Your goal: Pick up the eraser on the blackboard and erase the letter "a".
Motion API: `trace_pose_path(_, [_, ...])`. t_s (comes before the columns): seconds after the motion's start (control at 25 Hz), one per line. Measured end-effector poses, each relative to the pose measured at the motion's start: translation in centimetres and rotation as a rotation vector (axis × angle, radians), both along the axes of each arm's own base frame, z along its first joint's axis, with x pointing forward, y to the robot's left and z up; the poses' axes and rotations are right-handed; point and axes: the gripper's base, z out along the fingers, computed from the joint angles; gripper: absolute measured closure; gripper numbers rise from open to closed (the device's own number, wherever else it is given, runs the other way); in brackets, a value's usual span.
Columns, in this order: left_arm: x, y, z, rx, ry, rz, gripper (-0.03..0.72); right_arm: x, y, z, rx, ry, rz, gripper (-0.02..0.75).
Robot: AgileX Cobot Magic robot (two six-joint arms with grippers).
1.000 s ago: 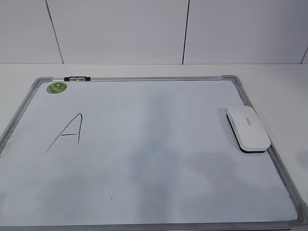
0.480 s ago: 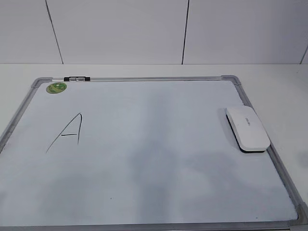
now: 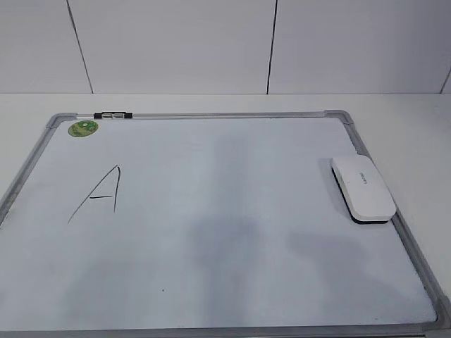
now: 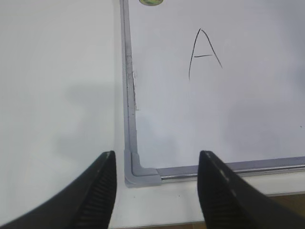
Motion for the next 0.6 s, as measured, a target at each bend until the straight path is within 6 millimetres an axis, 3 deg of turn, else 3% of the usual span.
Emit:
trace_pose_path(0.32, [-1.9, -0.1, 0.0, 0.007, -0.115, 0.002, 0.298, -2.9, 0.0, 0.1, -0.005, -0.195, -0.006, 0.148])
trace_pose_path(0.6, [-1.9, -0.1, 0.0, 0.006, -0.118, 0.000, 0.299, -3.2, 0.0, 0.1, -0.007, -0.211, -0.007, 0.148])
